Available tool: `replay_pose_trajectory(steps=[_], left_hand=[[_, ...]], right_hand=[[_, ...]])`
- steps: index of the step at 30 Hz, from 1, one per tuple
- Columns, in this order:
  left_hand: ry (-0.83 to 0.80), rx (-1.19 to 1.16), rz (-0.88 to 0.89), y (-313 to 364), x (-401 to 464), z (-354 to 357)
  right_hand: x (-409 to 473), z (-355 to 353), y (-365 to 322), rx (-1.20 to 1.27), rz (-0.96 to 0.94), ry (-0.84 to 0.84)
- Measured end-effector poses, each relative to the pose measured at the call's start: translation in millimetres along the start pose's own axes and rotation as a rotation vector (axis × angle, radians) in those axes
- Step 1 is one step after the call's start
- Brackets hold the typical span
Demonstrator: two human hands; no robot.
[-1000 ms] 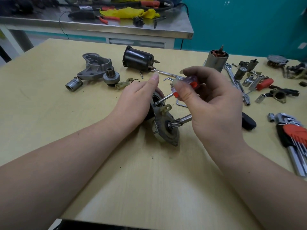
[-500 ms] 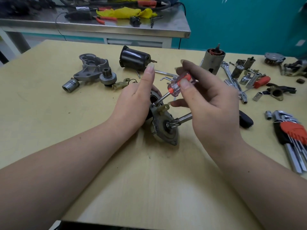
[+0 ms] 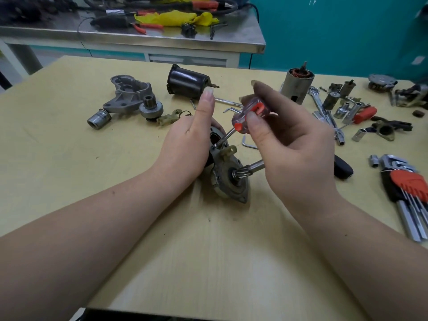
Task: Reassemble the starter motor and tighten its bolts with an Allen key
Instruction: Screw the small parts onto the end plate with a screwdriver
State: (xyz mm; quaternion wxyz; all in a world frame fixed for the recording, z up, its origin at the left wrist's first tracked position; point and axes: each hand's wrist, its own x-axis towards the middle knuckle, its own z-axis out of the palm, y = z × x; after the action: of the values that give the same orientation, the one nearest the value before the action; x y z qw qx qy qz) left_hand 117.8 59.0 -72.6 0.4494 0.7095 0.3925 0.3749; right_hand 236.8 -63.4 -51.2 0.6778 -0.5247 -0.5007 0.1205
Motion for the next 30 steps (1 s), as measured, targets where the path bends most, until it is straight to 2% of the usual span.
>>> replay_pose_trajectory(steps=[8,16,22,27,30], left_hand=[[0.046,0.010,0.060,0.9,1.3,1.3],[0.018,0.003,0.031,-1.9,3.1,1.3],[0.039,0.009,0.045,1.4,0.2,1.2],[-0.001,-0.021,0.010,1.3,-0.2,0.0],[0.000,-0.029,0.008,1.7,-0.8,-0.9]], right_hand=[[-0.1,0.8,0.4,0.015,-0.009,0.016],[3.1,1.1,-1.3,-0.018,0.028,0.039],[-1.4,-1.8,-0.9,0.004,0.003,-0.026],[3.3,2.6,-0.9,-0.017,0.018,0.055],[2.1,2.0,0.4,0.000,0.020,0.048]])
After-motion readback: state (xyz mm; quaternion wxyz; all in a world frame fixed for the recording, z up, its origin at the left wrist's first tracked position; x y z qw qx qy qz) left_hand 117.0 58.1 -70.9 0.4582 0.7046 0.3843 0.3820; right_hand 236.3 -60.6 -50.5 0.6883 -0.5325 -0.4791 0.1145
